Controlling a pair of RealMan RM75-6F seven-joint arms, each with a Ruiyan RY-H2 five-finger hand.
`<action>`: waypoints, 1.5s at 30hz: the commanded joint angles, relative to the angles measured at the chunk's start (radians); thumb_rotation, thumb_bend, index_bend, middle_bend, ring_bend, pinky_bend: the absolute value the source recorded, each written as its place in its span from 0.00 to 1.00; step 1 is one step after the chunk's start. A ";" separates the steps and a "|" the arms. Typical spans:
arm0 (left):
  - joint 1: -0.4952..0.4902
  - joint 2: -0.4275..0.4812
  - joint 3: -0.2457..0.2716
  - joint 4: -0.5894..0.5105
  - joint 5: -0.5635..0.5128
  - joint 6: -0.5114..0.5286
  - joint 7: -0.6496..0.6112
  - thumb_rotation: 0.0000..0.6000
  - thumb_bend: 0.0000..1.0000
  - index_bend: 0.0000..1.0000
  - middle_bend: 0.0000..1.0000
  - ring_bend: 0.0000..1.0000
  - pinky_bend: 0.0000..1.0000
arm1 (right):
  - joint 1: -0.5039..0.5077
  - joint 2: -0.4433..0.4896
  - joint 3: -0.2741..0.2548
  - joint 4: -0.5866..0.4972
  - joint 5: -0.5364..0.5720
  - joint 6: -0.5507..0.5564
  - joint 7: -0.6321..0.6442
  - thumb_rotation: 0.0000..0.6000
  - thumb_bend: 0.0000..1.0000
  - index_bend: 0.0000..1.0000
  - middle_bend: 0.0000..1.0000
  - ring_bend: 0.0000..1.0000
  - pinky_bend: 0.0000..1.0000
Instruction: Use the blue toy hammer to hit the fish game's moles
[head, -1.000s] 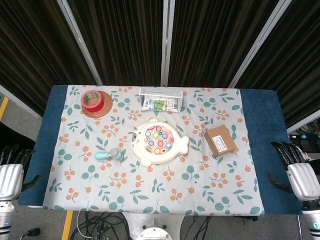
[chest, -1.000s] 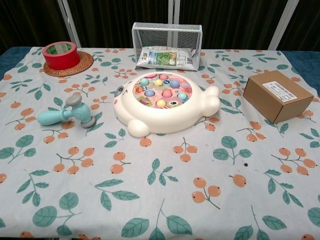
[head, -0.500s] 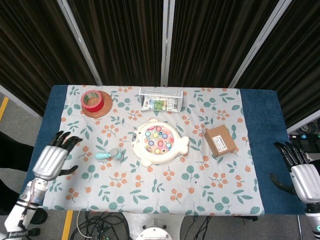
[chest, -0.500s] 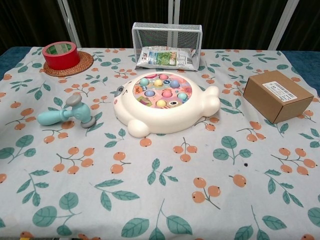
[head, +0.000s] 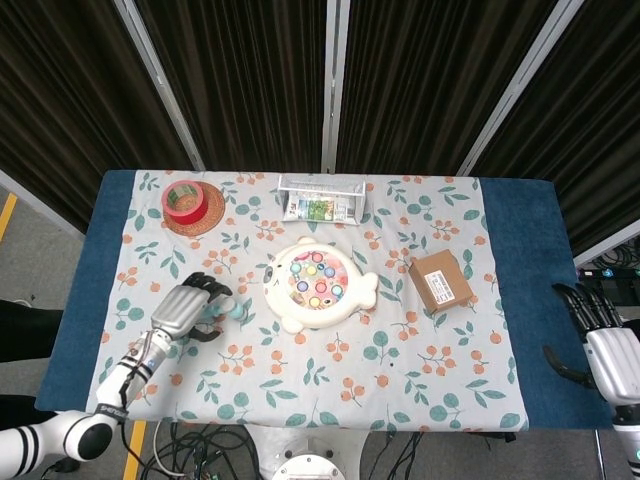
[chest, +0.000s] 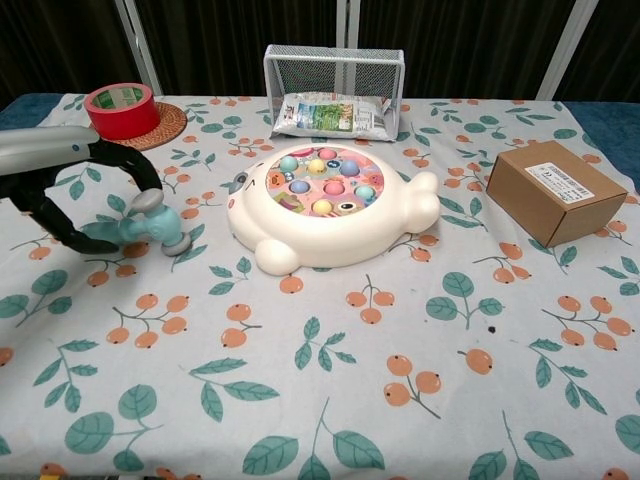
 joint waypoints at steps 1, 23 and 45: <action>-0.017 -0.024 -0.001 0.029 -0.037 -0.010 0.009 1.00 0.20 0.26 0.26 0.13 0.09 | 0.002 0.000 0.001 0.001 0.002 -0.004 0.001 1.00 0.24 0.03 0.10 0.00 0.00; -0.065 -0.093 0.013 0.105 -0.154 -0.015 0.015 1.00 0.31 0.39 0.30 0.17 0.13 | 0.014 -0.002 0.004 -0.001 0.025 -0.037 -0.001 1.00 0.24 0.03 0.10 0.00 0.00; -0.079 -0.106 0.029 0.110 -0.154 0.004 -0.002 1.00 0.40 0.47 0.32 0.19 0.13 | 0.018 0.001 0.004 -0.009 0.035 -0.053 -0.009 1.00 0.24 0.03 0.10 0.00 0.00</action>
